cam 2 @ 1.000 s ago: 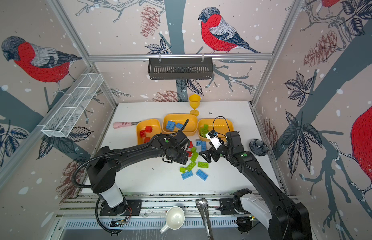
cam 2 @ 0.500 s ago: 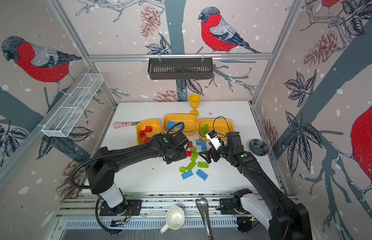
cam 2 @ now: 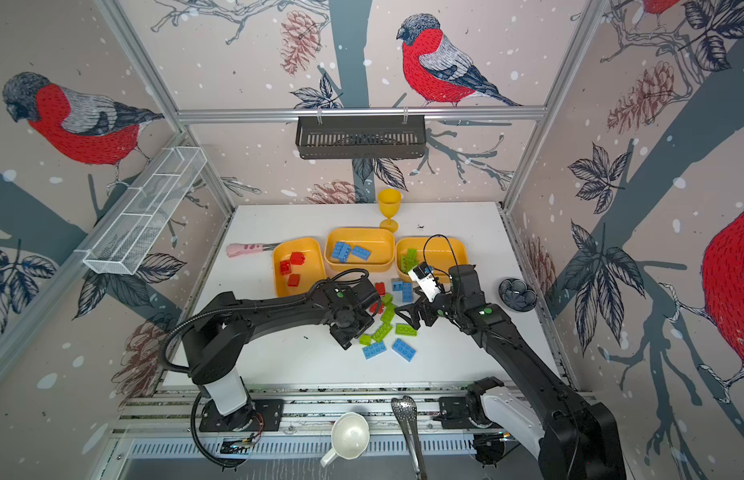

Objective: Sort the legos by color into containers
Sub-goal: 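Lower the left gripper onto a lime-green brick in the pile and grasp it, then carry the lime-green brick with the left gripper and drop it into the farthest bin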

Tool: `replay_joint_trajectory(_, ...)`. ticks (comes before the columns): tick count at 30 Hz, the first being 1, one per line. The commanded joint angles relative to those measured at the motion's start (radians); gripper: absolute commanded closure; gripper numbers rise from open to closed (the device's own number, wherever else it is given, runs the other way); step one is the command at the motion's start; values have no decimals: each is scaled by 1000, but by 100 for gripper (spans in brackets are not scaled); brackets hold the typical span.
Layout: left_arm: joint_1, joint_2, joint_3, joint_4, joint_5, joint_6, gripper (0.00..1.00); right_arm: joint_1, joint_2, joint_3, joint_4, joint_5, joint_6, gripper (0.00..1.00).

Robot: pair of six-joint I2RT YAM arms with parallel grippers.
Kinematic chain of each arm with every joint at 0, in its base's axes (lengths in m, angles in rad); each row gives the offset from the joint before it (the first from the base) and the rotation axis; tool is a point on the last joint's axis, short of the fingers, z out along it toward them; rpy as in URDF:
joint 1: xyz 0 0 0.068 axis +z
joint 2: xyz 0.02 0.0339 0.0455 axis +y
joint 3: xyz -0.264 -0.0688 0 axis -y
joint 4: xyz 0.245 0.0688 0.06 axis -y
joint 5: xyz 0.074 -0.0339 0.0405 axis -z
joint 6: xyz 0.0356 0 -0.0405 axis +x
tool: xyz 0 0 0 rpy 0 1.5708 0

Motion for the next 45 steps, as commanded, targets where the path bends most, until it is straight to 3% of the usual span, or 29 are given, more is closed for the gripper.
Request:
replay_joint_trajectory(1,-8,14,1,41,23,-69,33,4,-1,-2,21,-12,13,1)
replay_joint_trajectory(7,-12,28,-23,66,32,-102,47,6,-1,-10,27,-10,15,1)
replay_joint_trajectory(16,-14,47,-23,67,39,-115,59,5,-14,-17,24,-6,14,0)
replay_joint_trajectory(21,-14,58,-14,58,45,-104,62,5,-33,-27,24,3,17,1)
replay_joint_trajectory(26,-11,50,-16,40,28,-88,76,6,-45,-28,20,18,22,1)
replay_joint_trajectory(31,2,40,-6,5,5,-47,82,5,-50,-35,24,17,26,0)
replay_joint_trajectory(37,40,-4,37,-65,-69,116,84,2,-50,-26,26,23,26,1)
replay_joint_trajectory(45,129,13,268,-91,-171,634,83,-26,-16,16,25,61,36,1)
